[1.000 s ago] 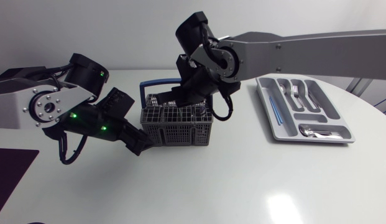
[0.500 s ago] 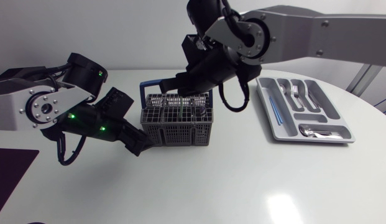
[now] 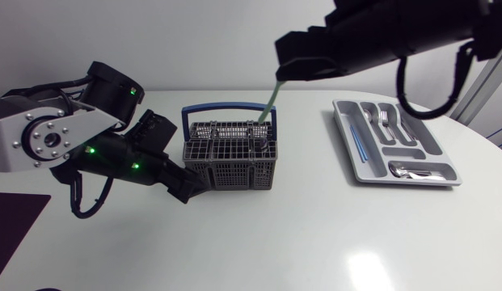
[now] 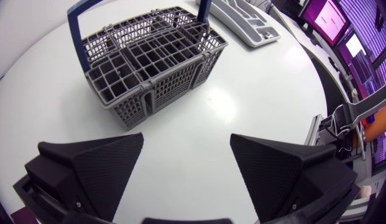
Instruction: Unload the cutlery basket into the drawer organizer.
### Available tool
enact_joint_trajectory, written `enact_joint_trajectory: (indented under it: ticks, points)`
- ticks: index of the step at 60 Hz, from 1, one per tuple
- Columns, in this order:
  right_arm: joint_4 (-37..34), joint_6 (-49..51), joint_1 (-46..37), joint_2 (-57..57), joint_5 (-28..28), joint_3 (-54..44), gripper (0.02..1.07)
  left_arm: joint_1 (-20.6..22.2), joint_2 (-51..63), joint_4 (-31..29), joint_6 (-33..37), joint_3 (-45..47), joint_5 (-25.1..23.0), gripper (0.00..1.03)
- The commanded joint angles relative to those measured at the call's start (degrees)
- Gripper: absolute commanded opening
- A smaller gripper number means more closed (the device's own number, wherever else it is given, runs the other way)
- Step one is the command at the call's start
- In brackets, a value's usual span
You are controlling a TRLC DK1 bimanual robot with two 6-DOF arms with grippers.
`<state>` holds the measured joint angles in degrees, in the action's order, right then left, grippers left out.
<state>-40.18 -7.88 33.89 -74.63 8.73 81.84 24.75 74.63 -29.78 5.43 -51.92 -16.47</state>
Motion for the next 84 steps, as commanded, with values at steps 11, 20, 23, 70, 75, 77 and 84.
enact_joint_trajectory:
  ticks: [11, 20, 23, 70, 75, 77, 84]
  points:
    - [-5.3, 5.8, -10.9, 8.2, 2.0, -8.8, 0.11, 4.8, 1.2, -0.5, -8.7, -6.0, -0.6, 0.98]
    - [-8.1, 10.9, -19.7, 10.5, 1.9, -12.1, 0.11, 6.8, 3.9, 0.1, -13.2, -9.4, -0.6, 0.98]
    - [-8.5, 13.1, -22.9, 10.6, 1.9, -13.1, 0.11, 7.3, 4.4, 0.2, -14.0, -10.1, -0.5, 0.98]
    - [25.7, 34.9, -44.5, -9.9, -27.2, -30.2, 0.11, 9.7, 8.3, 1.3, -16.7, -13.6, -0.6, 0.98]
    - [29.5, 35.5, -44.6, -13.6, -30.2, -30.0, 0.11, 9.8, 8.7, 1.3, -16.7, -14.0, -0.6, 0.98]
    - [29.7, 35.4, -44.6, -14.7, -31.0, -29.6, 0.12, 9.8, 8.8, 1.2, -16.7, -14.0, -0.6, 0.98]
    - [30.5, 35.0, -44.6, -18.6, -33.5, -28.7, 0.12, 10.1, 9.2, 1.2, -16.9, -14.5, -0.7, 0.98]
